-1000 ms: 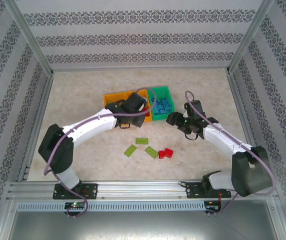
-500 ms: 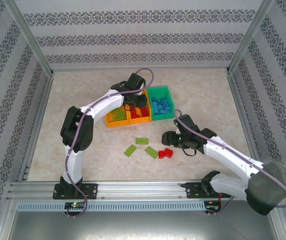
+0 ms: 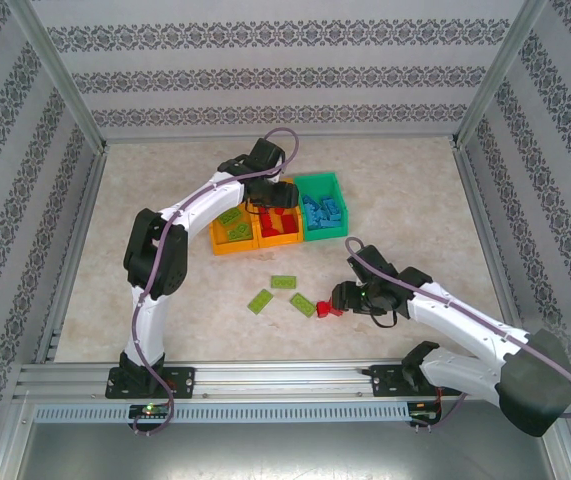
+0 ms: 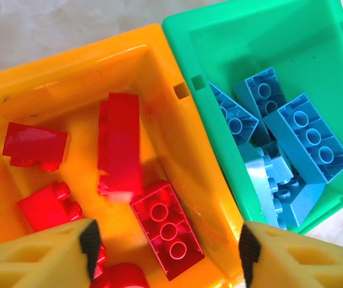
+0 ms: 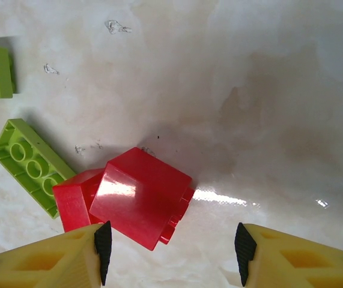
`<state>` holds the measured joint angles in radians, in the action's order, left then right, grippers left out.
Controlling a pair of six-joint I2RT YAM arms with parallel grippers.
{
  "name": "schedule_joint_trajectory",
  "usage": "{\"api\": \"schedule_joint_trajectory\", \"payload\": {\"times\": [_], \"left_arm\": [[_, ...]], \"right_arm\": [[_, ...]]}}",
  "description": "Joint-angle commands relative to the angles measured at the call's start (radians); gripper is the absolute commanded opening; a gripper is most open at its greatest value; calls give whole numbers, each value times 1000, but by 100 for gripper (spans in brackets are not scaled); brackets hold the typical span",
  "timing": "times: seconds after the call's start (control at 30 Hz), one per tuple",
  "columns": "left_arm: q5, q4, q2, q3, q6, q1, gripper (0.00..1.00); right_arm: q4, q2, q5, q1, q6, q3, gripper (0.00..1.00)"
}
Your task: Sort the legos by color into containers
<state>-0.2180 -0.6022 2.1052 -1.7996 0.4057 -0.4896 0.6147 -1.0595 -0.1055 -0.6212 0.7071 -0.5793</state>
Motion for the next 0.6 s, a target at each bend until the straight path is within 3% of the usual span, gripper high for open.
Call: {"api": "schedule_joint_trajectory", "payload": {"times": [0.0,0.07,0.17,0.33,0.43,0.57], "left_arm": [[-21,-28,-18,8,12,0,70],[-21,-25,-37,22,12,0,78],[-17,-18,-75,48,13,0,100],[-7,1,-133,103,19,0,100],[-3,19,-168,140,28,0,100],[-11,22,-207,183,35,4,100]], "right_arm": [[23,14,-15,-20,-24,6,58],[40,9,-27,-23,-72,-7,56],[82,-8,-48,-25,-167,-44,57],[113,-68,-50,-50,-281,-115,60],[169,-140,43,-83,-350,-201,63],[240,-264,17,-95,-379,-284,63]]}}
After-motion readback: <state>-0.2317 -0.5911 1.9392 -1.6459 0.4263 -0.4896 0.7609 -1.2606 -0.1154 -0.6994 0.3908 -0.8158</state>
